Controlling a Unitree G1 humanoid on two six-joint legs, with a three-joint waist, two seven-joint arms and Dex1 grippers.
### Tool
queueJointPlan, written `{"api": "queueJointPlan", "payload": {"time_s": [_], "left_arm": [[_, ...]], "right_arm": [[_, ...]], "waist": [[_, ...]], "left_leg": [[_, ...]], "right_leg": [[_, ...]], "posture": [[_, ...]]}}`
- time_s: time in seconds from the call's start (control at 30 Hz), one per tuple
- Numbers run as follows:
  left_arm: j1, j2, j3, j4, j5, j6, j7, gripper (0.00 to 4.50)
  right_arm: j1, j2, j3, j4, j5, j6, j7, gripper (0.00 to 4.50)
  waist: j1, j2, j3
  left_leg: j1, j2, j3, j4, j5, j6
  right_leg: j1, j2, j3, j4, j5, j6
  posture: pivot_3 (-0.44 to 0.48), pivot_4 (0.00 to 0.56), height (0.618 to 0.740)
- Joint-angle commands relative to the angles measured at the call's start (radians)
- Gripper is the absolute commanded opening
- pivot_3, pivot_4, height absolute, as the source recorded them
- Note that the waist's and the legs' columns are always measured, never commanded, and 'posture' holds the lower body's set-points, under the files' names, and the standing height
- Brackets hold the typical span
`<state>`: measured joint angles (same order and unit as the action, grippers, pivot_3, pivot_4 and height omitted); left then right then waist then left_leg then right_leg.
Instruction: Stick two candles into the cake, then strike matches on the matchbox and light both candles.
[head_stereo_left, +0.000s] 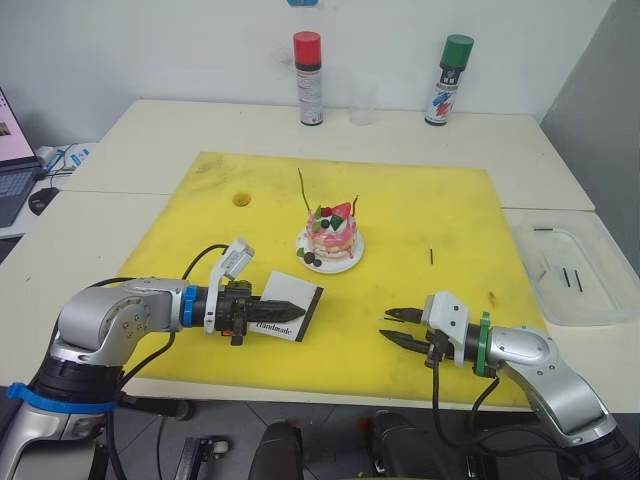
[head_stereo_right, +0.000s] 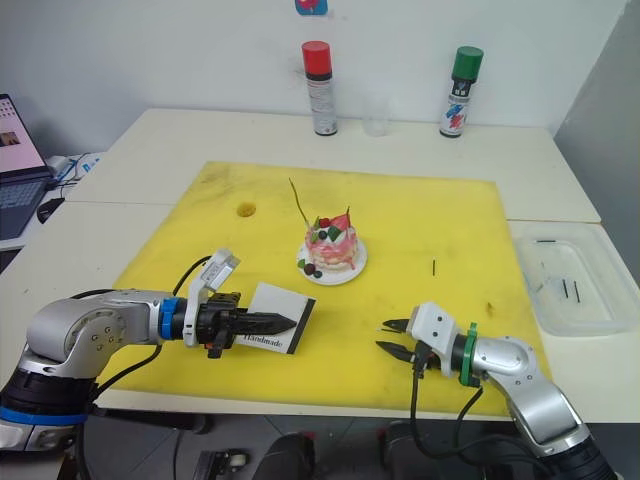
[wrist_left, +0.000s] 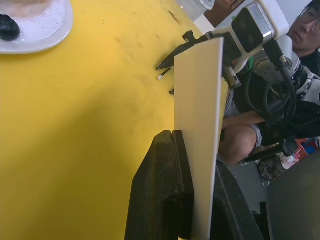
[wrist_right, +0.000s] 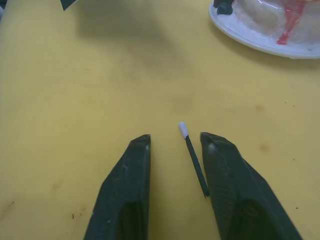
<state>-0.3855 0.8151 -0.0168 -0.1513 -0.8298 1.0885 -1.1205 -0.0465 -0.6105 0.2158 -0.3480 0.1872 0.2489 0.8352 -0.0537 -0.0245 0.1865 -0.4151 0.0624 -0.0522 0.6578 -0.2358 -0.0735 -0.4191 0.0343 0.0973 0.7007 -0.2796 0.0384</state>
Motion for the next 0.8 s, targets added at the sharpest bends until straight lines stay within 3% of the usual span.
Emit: {"api": "queueJointPlan", "payload": {"time_s": [0.03, 0.07, 0.1, 0.43, 0.77, 0.8], "left_arm": [[-0.009, 0.005, 0.013, -0.032, -0.013, 0.008, 0.002, 0.0], [-0.009, 0.005, 0.015, -0.034, -0.016, 0.011, 0.004, 0.0], [-0.009, 0.005, 0.016, -0.036, -0.017, 0.014, 0.006, 0.0], [-0.016, -0.006, 0.027, -0.052, -0.033, 0.042, 0.029, 0.0], [-0.006, -0.01, 0.029, -0.069, -0.051, 0.048, 0.05, 0.0], [-0.005, -0.01, 0.03, -0.07, -0.053, 0.049, 0.052, 0.0]], "right_arm": [[0.013, 0.001, -0.022, 0.015, -0.003, 0.008, -0.016, 0.38], [0.015, 0.002, -0.025, 0.019, -0.003, 0.01, -0.02, 0.04], [0.016, 0.002, -0.026, 0.022, -0.004, 0.006, -0.023, 0.01], [0.018, 0.019, -0.041, -0.011, 0.036, 0.061, -0.037, 0.01], [0.024, -0.018, -0.012, -0.02, -0.04, 0.016, -0.043, 0.01], [0.024, -0.016, -0.015, -0.022, -0.037, 0.019, -0.045, 0.19]], "waist": [[0.0, 0.0, 0.0], [0.0, 0.0, 0.0], [0.0, 0.0, 0.0], [0.0, 0.0, 0.0], [0.001, 0.0, 0.0], [0.001, 0.0, 0.0]], "left_leg": [[0.0, 0.0, 0.0, 0.001, 0.0, 0.0], [0.0, 0.0, 0.0, 0.001, 0.0, 0.0], [0.0, 0.0, 0.0, 0.002, 0.0, 0.0], [0.001, 0.0, 0.0, 0.005, 0.0, 0.0], [0.0, 0.0, 0.0, 0.004, 0.0, 0.0], [0.0, 0.0, 0.0, 0.004, 0.0, 0.0]], "right_leg": [[0.0, 0.0, 0.0, 0.0, 0.0, 0.0], [0.0, 0.0, 0.0, 0.0, 0.0, 0.0], [0.001, 0.0, 0.0, 0.0, 0.0, 0.0], [0.002, 0.0, 0.001, 0.0, 0.0, 0.0], [0.002, 0.0, 0.001, 0.0, 0.0, 0.0], [0.002, 0.0, 0.001, 0.0, 0.0, 0.001]], "posture": [[0.0, 0.15, 0.704], [0.0, 0.15, 0.704], [0.0, 0.15, 0.704], [0.0, 0.15, 0.704], [0.0, 0.15, 0.704], [0.0, 0.15, 0.704]]}}
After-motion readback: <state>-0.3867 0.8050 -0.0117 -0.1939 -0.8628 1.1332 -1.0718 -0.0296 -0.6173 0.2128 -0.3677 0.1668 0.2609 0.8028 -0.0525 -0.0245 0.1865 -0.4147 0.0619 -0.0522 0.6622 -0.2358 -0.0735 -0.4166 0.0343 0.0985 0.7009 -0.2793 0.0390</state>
